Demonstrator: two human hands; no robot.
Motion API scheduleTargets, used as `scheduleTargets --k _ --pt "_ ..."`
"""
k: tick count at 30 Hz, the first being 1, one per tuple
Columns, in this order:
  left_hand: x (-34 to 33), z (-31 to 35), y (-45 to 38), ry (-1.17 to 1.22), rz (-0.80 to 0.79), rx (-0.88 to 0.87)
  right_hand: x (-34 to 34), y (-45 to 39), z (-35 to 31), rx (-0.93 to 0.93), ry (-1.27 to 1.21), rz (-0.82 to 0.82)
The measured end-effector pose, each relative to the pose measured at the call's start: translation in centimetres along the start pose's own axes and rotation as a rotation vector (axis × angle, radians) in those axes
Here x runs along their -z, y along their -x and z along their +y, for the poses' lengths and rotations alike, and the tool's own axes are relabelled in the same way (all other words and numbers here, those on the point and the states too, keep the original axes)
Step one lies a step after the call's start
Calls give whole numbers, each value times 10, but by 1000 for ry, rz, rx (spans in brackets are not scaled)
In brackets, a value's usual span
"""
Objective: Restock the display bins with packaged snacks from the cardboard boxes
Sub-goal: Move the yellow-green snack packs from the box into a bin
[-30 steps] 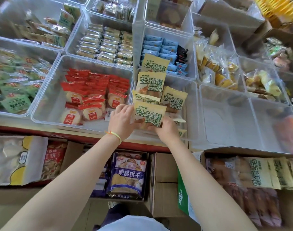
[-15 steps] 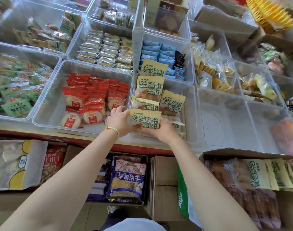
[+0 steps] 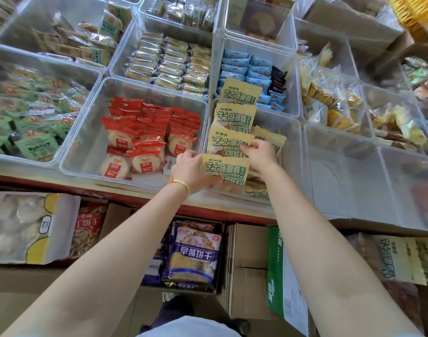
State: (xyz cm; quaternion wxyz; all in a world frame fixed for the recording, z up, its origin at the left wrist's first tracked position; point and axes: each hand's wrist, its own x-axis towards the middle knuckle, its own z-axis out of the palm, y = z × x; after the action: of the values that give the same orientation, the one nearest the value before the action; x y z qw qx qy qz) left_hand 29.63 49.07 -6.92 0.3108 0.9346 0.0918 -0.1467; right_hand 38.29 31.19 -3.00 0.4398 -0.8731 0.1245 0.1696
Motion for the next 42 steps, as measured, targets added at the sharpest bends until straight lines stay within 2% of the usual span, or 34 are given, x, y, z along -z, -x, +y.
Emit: scheduleTargets --k 3,7,11,17,21,24,26,29,33,35,38,40,42 --pt "0 2 0 4 7 -14 -1 1 13 -109 -171 48" --pt "-2 5 3 116 96 -36 -10 1 12 -135 -269 82" --pt "-2 9 4 123 118 -34 -15 -1 5 -162 -321 63" --pt "5 17 7 63 115 -45 -2 11 10 -119 -371 -81" --pt "12 38 21 236 311 -103 9 44 18 -33 -429 40" --pt "17 66 37 275 493 -234 27 85 24 7 -479 87" --pt "17 90 49 304 534 -330 45 113 30 38 -521 84" --pt "9 134 70 347 403 -390 78 146 51 68 -549 100" --pt "-29 191 96 353 193 -418 128 172 98 67 -540 244" --pt "-57 218 111 344 101 -438 153 183 128 56 -511 354" --pt "-103 251 132 308 -27 -437 190 197 182 34 -287 562" --pt "-131 268 147 270 -113 -424 214 205 220 -30 -178 677" --pt "-156 282 160 225 -187 -397 237 210 255 -110 -170 805"
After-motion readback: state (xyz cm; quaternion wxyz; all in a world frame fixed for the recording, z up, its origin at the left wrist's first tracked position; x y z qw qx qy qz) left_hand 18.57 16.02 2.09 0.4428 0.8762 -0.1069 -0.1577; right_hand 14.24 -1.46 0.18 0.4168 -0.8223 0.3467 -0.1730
